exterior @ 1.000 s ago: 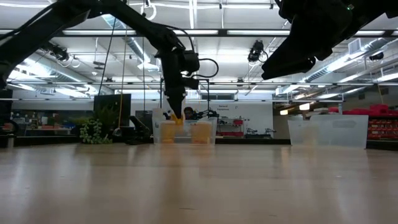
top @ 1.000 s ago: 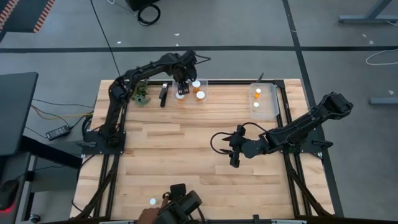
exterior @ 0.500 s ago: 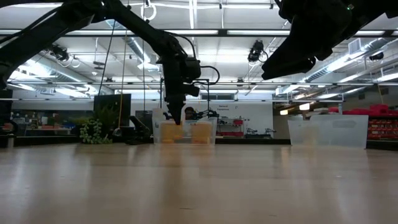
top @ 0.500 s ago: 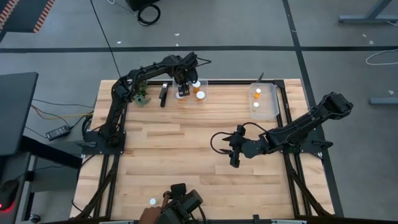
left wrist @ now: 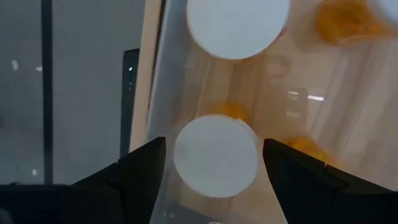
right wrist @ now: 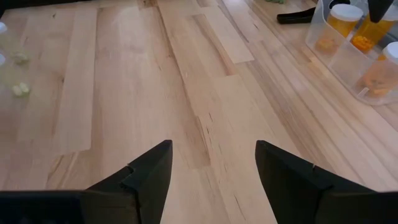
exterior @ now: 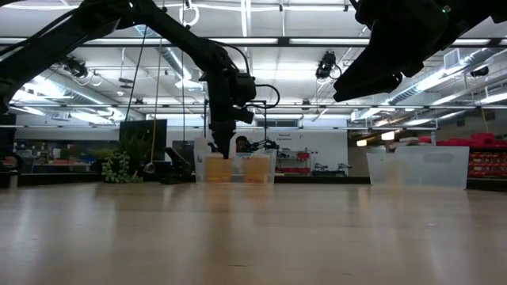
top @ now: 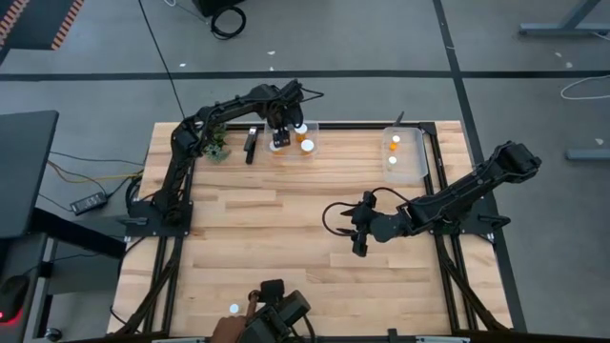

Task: Pick and place medicine bottles into bin by pill shape (circle, oval)
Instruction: Put the top small yellow pill bottle into the right transparent bin

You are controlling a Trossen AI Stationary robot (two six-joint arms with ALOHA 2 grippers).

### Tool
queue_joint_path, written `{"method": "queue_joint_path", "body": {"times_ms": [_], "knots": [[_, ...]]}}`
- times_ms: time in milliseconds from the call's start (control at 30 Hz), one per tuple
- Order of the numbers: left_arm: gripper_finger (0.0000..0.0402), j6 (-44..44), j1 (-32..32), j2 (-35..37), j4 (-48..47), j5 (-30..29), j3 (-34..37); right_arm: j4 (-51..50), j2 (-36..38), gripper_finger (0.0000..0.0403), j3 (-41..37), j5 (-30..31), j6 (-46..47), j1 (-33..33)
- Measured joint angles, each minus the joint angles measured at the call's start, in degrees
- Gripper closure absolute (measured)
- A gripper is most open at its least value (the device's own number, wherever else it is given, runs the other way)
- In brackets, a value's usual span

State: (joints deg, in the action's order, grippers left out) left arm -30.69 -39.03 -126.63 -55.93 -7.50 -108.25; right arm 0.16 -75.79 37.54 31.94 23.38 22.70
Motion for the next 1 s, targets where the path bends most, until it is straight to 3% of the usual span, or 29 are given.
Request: {"method": "queue_joint_path", "body": {"times_ms": [533, 800, 1000], "knots": [[0.0124, -1.85, 1.15, 7.26, -2.53, -0.55, -0.06, -0.09, 0.0, 0.0167, 0.0, 0.0, -0.02, -0.02], [0.0154, -3.15, 7.89, 12.68, -15.15, -0.27, -0.07, 0.38, 0.0, 0.0167, 0.3, -0.04, -0.04, 0.22], [0.0178, 5.54, 15.08, 15.11, -25.96, -0.22, -0.07, -0.65, 0.0, 0.0167, 2.12, 1.41, -2.37, 3.31]]}}
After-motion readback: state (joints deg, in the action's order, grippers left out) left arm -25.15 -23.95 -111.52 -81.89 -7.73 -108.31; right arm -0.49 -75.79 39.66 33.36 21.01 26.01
